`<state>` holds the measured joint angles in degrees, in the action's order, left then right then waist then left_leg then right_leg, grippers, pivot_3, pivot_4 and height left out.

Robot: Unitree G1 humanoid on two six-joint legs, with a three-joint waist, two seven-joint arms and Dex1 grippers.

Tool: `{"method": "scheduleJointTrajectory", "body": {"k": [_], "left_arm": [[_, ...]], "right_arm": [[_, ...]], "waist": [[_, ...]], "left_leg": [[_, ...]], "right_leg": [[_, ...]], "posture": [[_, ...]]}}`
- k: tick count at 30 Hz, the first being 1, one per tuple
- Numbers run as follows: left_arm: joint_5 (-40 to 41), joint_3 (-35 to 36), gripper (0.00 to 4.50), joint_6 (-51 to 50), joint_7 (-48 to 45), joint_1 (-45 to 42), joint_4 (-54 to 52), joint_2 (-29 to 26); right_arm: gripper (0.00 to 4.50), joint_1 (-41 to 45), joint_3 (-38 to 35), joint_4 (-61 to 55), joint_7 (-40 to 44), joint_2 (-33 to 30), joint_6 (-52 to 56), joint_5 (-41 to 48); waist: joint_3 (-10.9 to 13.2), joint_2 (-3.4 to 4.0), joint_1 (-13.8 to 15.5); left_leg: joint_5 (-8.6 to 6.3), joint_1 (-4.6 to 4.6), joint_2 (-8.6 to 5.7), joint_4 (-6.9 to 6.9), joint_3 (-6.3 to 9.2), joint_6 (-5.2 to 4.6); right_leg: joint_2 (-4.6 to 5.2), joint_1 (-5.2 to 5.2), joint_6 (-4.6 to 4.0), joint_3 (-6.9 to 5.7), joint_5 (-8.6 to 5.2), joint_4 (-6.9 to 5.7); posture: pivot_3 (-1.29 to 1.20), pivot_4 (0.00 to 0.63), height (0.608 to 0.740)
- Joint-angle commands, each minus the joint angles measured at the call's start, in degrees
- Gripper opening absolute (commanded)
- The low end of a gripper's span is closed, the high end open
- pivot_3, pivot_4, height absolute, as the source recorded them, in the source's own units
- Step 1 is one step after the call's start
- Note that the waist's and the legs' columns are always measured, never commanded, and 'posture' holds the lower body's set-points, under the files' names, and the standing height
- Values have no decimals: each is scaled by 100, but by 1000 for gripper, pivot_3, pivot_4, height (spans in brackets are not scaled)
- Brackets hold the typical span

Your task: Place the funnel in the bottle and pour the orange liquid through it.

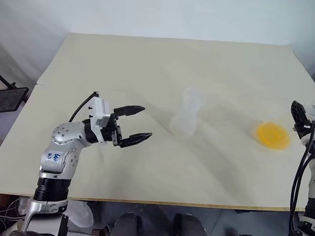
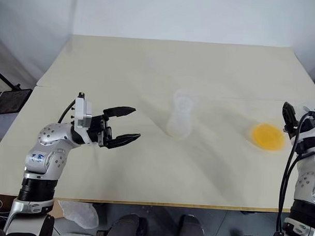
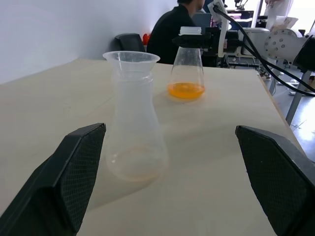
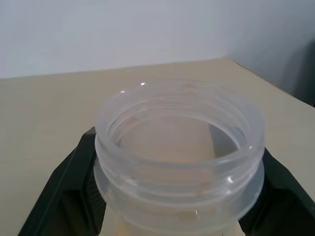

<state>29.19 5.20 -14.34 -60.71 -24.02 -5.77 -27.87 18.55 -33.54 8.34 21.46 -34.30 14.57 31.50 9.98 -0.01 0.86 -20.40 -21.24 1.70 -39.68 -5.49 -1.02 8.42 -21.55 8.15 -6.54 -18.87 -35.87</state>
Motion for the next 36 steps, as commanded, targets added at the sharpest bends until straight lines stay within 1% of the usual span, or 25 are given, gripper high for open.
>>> {"method": "scheduleJointTrajectory", "body": {"k": [1,3,5,7,8,10,11,13,15,17,20,23,25,31,36], "left_arm": [[65,85,4500,123,-2,-140,31,-62],[70,98,4500,132,3,-194,101,-58],[62,91,4500,153,21,-246,168,-35],[55,86,4500,188,45,-281,222,-7],[20,71,4500,232,87,-283,243,33],[-36,49,4500,308,155,-296,294,86],[-70,20,4500,345,202,-292,309,130],[-102,-21,4500,406,255,-295,344,184],[-142,-75,4500,463,330,-281,348,272],[-169,-108,4500,496,390,-274,360,346],[-210,-155,4500,545,451,-264,389,395],[-262,-188,4500,546,573,-243,397,465],[-292,-205,4500,528,649,-241,406,498],[-291,-286,4500,473,766,-188,347,569],[-254,-343,4500,462,812,-177,319,570]], "right_arm": [[2749,332,316,-755,-461,-99,463,-117],[2749,478,760,-1163,-655,-309,1118,-316],[2749,613,1212,-1564,-507,-412,723,-785],[2749,694,1397,-1753,-520,-373,438,-1060],[2749,779,1614,-1834,-590,-373,342,-1329],[2749,897,1999,-1925,-603,-418,139,-1817],[2749,954,2277,-2000,-535,-484,-113,-2159],[2749,1032,2611,-2064,-432,-554,-507,-2598],[2749,1093,3052,-2099,-427,-743,-1189,-3385],[2749,1173,3358,-2021,-356,-802,-1515,-3809],[2749,1292,3528,-1852,-360,-740,-1849,-4142],[2749,1486,3742,-1673,-546,-714,-2232,-4742],[2749,1565,3771,-1562,-578,-630,-2298,-4863],[2749,1824,4002,-1250,-881,-725,-2800,-5875],[2749,1933,4096,-1080,-1021,-731,-3113,-6426]], "waist": [[5,8,-46],[6,11,-88],[8,14,-109],[8,14,-109],[8,14,-106],[8,14,-95],[8,14,-81],[9,13,-79],[9,12,-80],[10,11,-93],[10,11,-108],[10,11,-111],[10,10,-107],[10,10,-111],[11,10,-118]], "left_leg": [[0,0,1,0,0,0],[1,0,4,2,1,1],[1,-1,3,4,2,2],[1,-3,3,7,0,2],[1,-4,2,7,0,2],[1,-5,0,7,1,2],[1,-6,-1,7,2,2],[1,-9,-4,5,7,2],[1,-11,-5,6,7,2],[1,-12,-5,8,7,2],[1,-12,-2,8,8,2],[1,-12,-1,8,8,2],[1,-12,-1,7,9,2],[1,-13,-1,7,11,2],[1,-13,1,7,11,2]], "right_leg": [[0,-1,0,0,0,0],[0,-3,0,-1,0,-4],[0,-5,0,-1,0,-4],[-1,-11,0,0,0,-2],[-1,-11,0,-1,0,-2],[1,-11,0,-1,0,-1],[2,-11,0,-2,0,0],[5,-10,0,-6,0,0],[4,-10,0,-9,0,3],[5,-11,0,-12,0,4],[3,-11,0,-15,0,5],[3,-11,0,-16,0,5],[3,-11,0,-16,0,5],[4,-10,0,-16,0,5],[4,-11,0,-17,0,5]], "posture": [[0,150,740],[0,150,740],[0,150,740],[0,150,740],[0,150,740],[0,150,740],[0,150,740],[0,150,740],[0,150,740],[0,150,740],[0,150,740],[0,150,740],[0,150,740],[0,150,740],[0,150,740]]}}
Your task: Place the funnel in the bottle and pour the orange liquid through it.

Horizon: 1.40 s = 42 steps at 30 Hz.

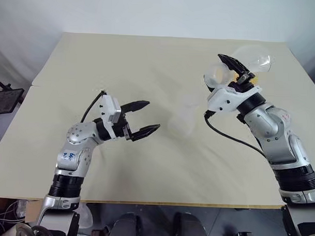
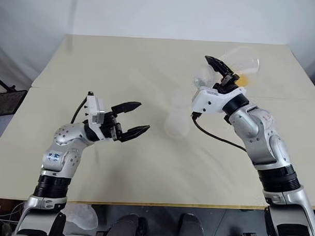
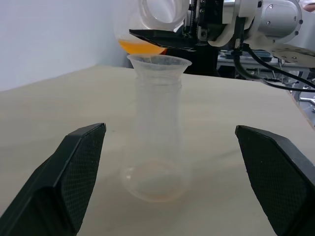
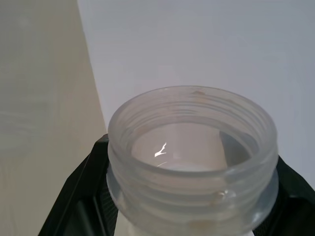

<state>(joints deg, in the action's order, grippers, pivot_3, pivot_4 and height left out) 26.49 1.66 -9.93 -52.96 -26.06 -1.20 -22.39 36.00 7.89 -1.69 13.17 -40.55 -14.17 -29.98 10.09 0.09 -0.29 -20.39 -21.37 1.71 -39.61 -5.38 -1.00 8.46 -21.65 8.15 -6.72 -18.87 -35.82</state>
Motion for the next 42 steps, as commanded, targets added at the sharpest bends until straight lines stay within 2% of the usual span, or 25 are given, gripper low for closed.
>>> {"method": "scheduleJointTrajectory", "body": {"k": [1,25,28,42], "left_arm": [[24,3,4500,18,43,28,-142,23],[25,-60,4500,19,137,109,-258,103],[23,-68,4500,20,152,134,-283,111],[46,-128,4500,23,203,182,-363,167]], "right_arm": [[2749,210,-27,-57,-213,-91,-280,-357],[2749,424,74,105,-524,17,-496,-1300],[2749,446,109,90,-761,-68,-629,-1570],[2749,463,82,252,-759,-108,-653,-1699]], "waist": [[0,0,-4],[0,0,-3],[0,0,-5],[0,0,-8]], "left_leg": [[0,0,0,0,0,0],[0,-1,1,0,1,0],[0,-1,1,0,1,0],[0,-1,2,1,1,0]], "right_leg": [[0,0,0,0,0,0],[0,0,0,-1,0,0],[0,0,0,-1,0,0],[0,0,0,-1,0,0]], "posture": [[0,150,740],[0,150,740],[0,150,740],[0,150,740]]}}
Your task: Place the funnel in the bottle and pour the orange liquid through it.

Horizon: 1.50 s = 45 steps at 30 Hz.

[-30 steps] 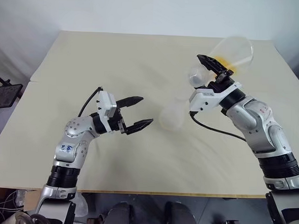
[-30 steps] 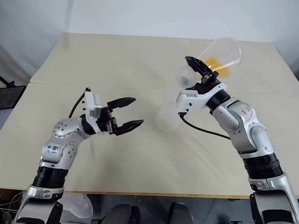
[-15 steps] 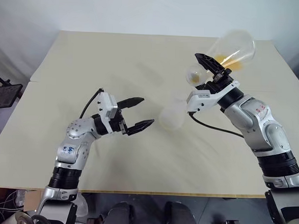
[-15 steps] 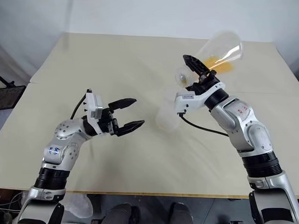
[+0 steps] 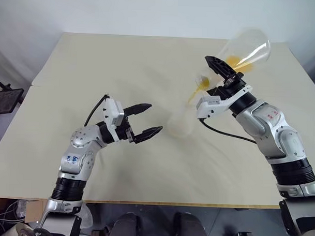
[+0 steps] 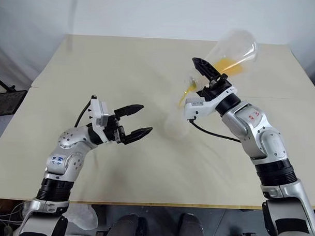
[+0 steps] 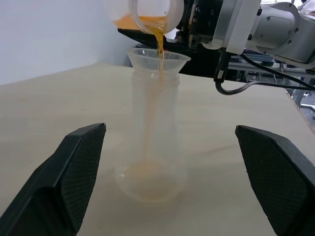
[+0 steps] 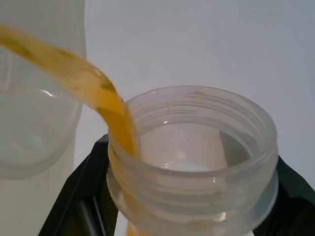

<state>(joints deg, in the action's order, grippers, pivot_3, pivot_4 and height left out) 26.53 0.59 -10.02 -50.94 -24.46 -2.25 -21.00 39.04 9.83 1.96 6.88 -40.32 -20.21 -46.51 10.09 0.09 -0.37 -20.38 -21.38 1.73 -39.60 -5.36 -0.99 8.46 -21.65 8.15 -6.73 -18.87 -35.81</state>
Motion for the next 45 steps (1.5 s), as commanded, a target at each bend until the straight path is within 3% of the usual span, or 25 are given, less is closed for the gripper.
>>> {"method": "scheduleJointTrajectory", "body": {"k": [1,45], "left_arm": [[43,-24,4500,35,2,22,-259,32],[6,-3,4500,140,100,103,-321,65]], "right_arm": [[2749,154,-93,-135,-216,-167,-58,-197],[2749,364,77,118,-642,-120,-265,-675]], "waist": [[0,0,1],[0,0,-4]], "left_leg": [[0,0,0,0,0,0],[0,0,1,0,0,0]], "right_leg": [[0,0,0,0,0,0],[0,0,0,0,0,1]], "posture": [[0,150,740],[0,150,740]]}}
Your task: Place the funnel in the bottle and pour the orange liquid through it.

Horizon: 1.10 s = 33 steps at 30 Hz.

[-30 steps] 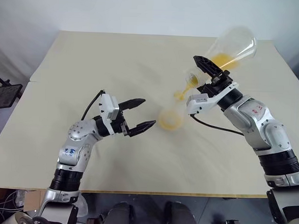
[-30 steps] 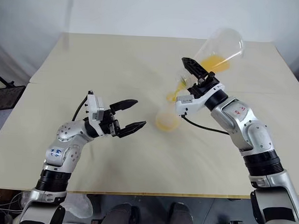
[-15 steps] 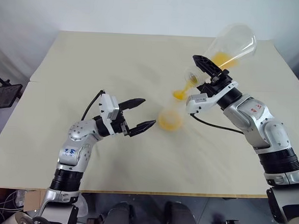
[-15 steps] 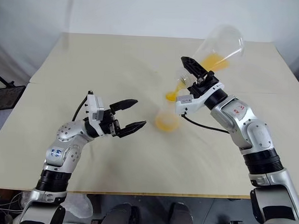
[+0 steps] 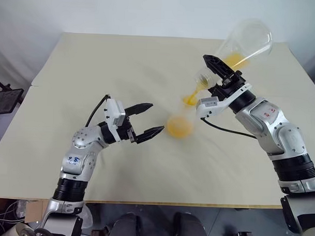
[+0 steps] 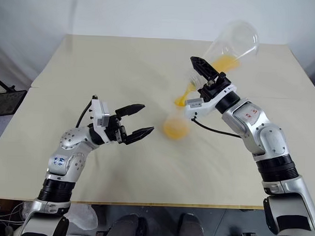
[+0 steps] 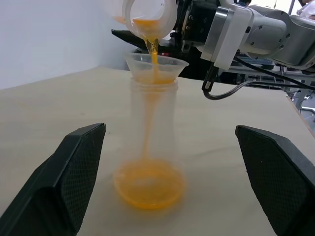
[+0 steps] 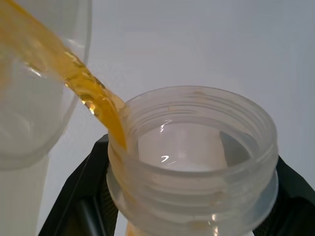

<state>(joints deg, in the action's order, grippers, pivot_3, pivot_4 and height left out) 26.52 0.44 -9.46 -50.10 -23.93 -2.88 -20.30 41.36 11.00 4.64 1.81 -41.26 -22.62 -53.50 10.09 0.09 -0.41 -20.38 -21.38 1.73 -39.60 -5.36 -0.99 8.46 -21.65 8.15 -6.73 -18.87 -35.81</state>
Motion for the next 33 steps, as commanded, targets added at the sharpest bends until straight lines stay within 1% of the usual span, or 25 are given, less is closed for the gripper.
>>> {"method": "scheduleJointTrajectory", "body": {"k": [1,17,33], "left_arm": [[12,17,4500,78,14,62,-271,-14],[11,16,4500,96,68,123,-329,2],[-20,19,4500,190,86,62,-248,40]], "right_arm": [[2749,132,-39,-156,-133,-22,-24,29],[2749,94,-56,-260,-65,-42,-57,84],[2749,137,-58,-261,-327,-90,-159,-187]], "waist": [[0,0,0],[0,0,-3],[0,0,-4]], "left_leg": [[0,0,0,0,0,0],[0,0,1,0,0,0],[0,0,1,0,0,0]], "right_leg": [[0,0,0,0,0,0],[0,0,0,0,0,0],[0,0,0,0,0,0]], "posture": [[0,150,740],[0,150,740],[0,150,740]]}}
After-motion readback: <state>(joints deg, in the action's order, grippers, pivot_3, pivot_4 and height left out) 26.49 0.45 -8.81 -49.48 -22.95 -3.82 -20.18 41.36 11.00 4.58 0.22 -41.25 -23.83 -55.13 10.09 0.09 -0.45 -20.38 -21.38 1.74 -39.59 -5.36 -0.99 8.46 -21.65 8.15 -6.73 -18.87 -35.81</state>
